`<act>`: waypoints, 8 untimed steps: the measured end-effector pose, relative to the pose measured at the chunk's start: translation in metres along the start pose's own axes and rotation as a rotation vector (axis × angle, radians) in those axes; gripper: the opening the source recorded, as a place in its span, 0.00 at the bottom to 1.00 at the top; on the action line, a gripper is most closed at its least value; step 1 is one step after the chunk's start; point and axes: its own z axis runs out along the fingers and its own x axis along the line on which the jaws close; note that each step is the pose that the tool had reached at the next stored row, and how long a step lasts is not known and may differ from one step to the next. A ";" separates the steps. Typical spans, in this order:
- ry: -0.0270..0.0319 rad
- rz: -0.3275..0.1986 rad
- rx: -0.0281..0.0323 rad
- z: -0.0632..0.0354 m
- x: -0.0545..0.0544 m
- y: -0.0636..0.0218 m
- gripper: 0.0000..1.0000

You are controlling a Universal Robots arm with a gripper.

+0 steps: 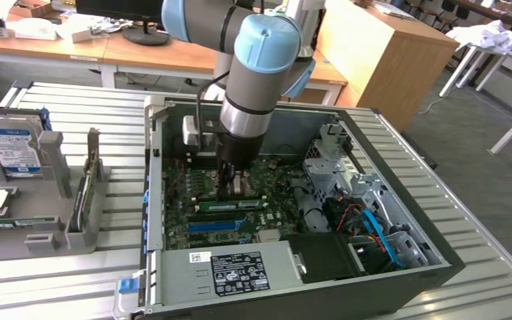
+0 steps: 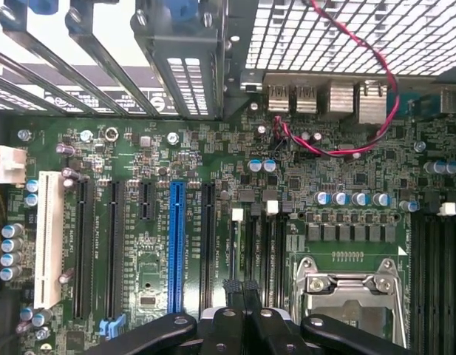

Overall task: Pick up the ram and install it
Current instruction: 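Press down the ram until it locks into place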

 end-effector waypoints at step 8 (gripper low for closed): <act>0.0002 0.000 -0.0001 -0.0147 0.000 0.0007 0.11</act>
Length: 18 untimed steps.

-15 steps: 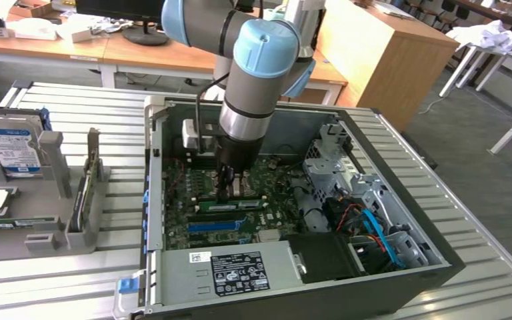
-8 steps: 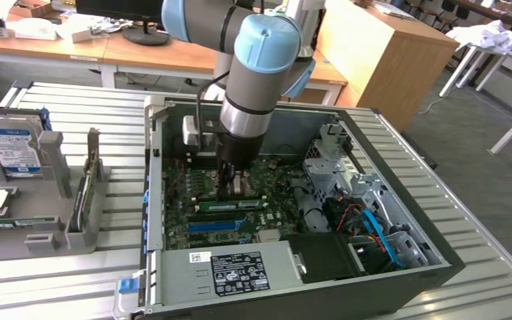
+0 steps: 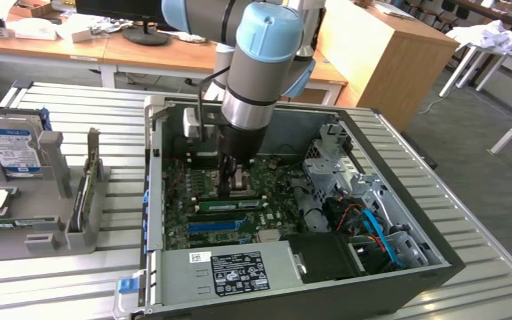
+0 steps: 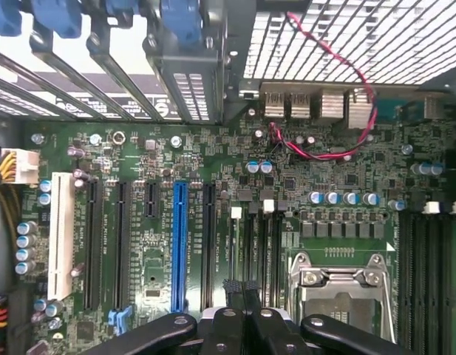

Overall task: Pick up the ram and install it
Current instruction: 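Press down the ram until it locks into place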

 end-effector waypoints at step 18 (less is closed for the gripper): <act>-0.0001 0.000 0.0000 -0.0416 -0.001 0.0017 0.11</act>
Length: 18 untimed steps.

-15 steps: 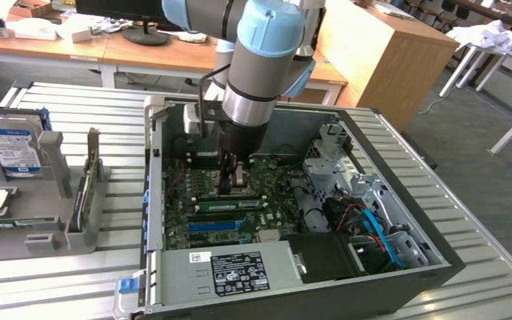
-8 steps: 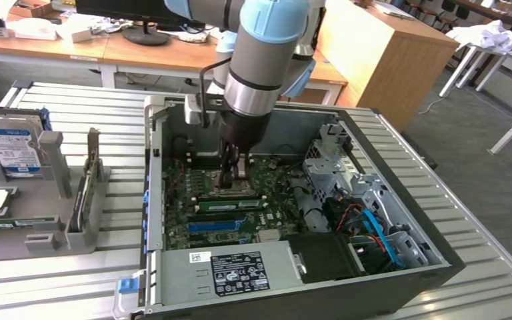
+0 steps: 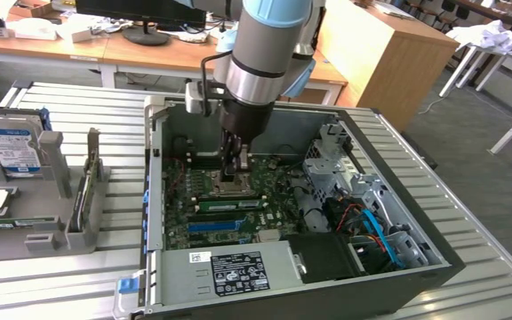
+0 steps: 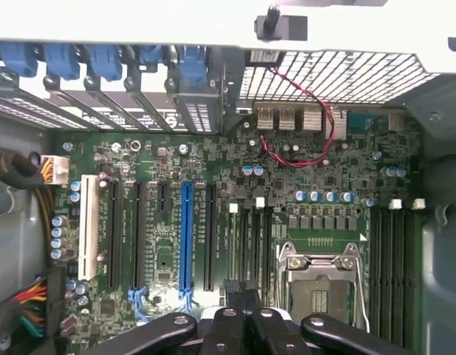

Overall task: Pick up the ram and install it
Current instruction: 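Press down the ram until it locks into place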

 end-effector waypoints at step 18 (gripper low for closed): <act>-0.0002 0.000 0.0001 -0.0294 -0.001 0.0012 0.11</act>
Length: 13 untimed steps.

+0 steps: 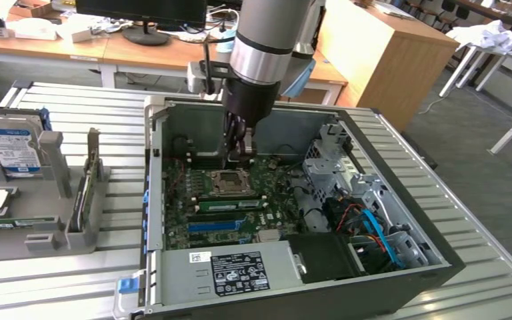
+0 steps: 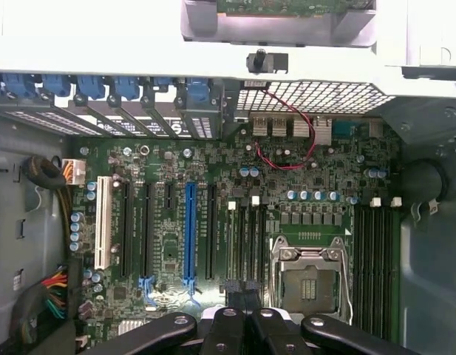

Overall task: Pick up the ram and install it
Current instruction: 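Press down the ram until it locks into place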

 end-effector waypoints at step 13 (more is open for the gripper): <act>0.0002 0.000 -0.0017 -0.0010 0.001 -0.0228 0.11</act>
